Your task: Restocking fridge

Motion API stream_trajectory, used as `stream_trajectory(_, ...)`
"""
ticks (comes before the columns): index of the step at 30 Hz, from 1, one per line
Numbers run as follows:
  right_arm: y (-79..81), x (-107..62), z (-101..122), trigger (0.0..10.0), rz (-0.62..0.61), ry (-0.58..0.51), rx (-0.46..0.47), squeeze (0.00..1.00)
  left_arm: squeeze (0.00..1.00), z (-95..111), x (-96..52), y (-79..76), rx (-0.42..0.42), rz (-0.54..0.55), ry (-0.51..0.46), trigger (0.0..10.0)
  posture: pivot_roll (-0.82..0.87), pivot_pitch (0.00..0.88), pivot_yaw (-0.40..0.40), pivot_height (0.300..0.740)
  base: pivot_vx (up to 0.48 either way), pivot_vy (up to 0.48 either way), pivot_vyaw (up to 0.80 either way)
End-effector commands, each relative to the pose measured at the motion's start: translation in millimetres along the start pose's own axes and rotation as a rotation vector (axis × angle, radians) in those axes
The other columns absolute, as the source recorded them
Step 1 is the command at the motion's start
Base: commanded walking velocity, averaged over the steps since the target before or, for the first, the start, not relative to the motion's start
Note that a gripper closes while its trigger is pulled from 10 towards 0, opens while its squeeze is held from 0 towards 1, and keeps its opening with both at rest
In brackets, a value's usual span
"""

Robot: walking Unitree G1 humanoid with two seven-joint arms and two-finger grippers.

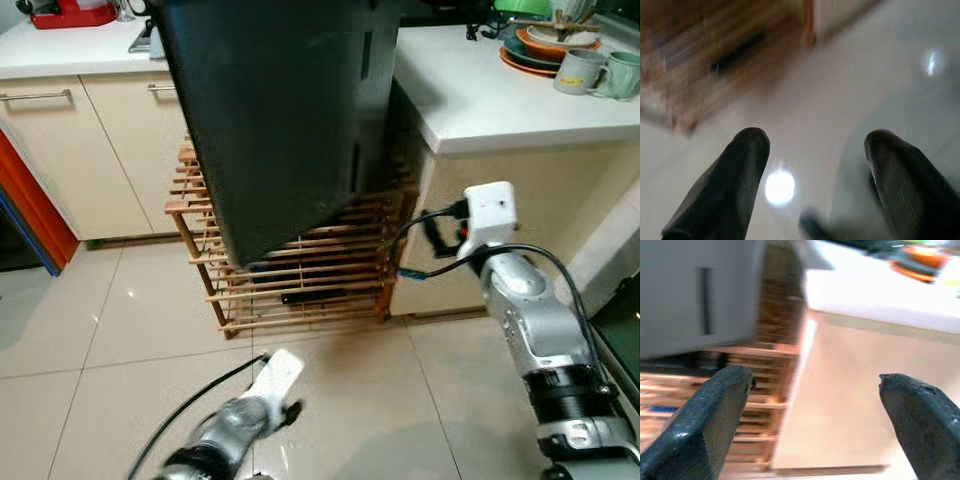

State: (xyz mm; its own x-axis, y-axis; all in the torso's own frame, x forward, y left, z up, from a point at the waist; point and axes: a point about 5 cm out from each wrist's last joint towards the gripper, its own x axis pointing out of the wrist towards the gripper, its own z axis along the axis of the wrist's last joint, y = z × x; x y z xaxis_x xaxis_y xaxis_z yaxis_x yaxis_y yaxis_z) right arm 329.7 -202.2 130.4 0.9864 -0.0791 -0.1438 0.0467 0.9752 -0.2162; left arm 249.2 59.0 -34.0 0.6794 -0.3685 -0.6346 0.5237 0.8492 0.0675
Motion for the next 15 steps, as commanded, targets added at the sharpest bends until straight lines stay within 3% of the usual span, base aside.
stream_trajectory(1, -8.8, -3.6, -15.2, 10.0, -0.087, 0.03, 0.015, 0.0, 0.0, 38.2, 5.7, -5.8, -0.046, 0.04, -0.161, 10.0, -0.08, 0.0, 0.019, 0.74, 0.0, 0.0, 0.0)
stream_trajectory(4, -18.8, -7.6, -26.9, 10.0, -0.22, 0.023, 0.029, 0.0, 0.0, 88.4, 8.1, -37.7, -0.122, 0.047, -0.357, 10.0, -0.08, 0.0, 0.02, 0.74, 0.0, 0.0, 0.0)
stream_trajectory(5, -18.8, -7.6, -26.9, 10.0, -0.22, 0.023, 0.029, 0.0, 0.0, 88.4, 8.1, -37.7, -0.122, 0.047, -0.357, 10.0, -0.08, 0.0, 0.02, 0.74, 0.0, 0.0, 0.0)
stream_trajectory(7, -21.8, -9.0, -29.4, 10.0, -0.262, 0.013, 0.024, 0.0, 0.0, 106.2, 6.6, -61.5, -0.136, 0.038, -0.41, 10.0, -0.08, 0.0, 0.019, 0.74, 0.0, 0.0, 0.0)
stream_trajectory(8, -22.8, -10.1, -29.2, 10.0, -0.273, -0.015, 0.007, 0.0, 0.0, 152.5, -7.2, -36.4, -0.194, 0.066, -0.622, 10.0, -0.08, 0.0, 0.016, 0.74, 0.0, 0.0, 0.0)
stream_trajectory(9, -22.6, -11.1, -27.9, 10.0, -0.272, -0.042, -0.005, 0.0, 0.0, 167.8, -19.7, -8.2, -0.214, 0.089, -0.72, 10.0, -0.08, 0.0, 0.014, 0.74, 0.0, 0.0, -0.74)
stream_trajectory(10, -22.6, -11.1, -27.9, 10.0, -0.272, -0.042, -0.005, 0.0, 0.0, 167.8, -19.7, -8.2, -0.214, 0.089, -0.72, 10.0, -0.08, 0.0, 0.014, 0.74, 0.0, 0.0, -0.74)
stream_trajectory(11, -23.6, -13.4, -26.6, 10.0, -0.279, -0.075, -0.015, 0.0, 0.0, 176.8, -38.1, 32.4, -0.219, 0.111, -0.804, 10.0, -0.08, 0.0, 0.01, 0.74, 0.0, 0.0, -0.74)
stream_trajectory(12, -24.4, -14.2, -27.5, 10.0, -0.283, -0.078, -0.016, 0.0, 0.0, 176.4, -46.7, 54.5, -0.217, 0.123, -0.822, 10.0, -0.08, 0.0, 0.01, 0.74, 0.0, 0.0, -0.74)
stream_trajectory(15, -27.3, -15.0, -32.0, 10.0, -0.306, -0.063, 0.011, 0.0, 0.0, 171.3, -54.1, 86.8, -0.215, 0.14, -0.825, 10.0, -0.09, 0.0, 0.009, 0.74, 0.0, 0.0, -0.73)
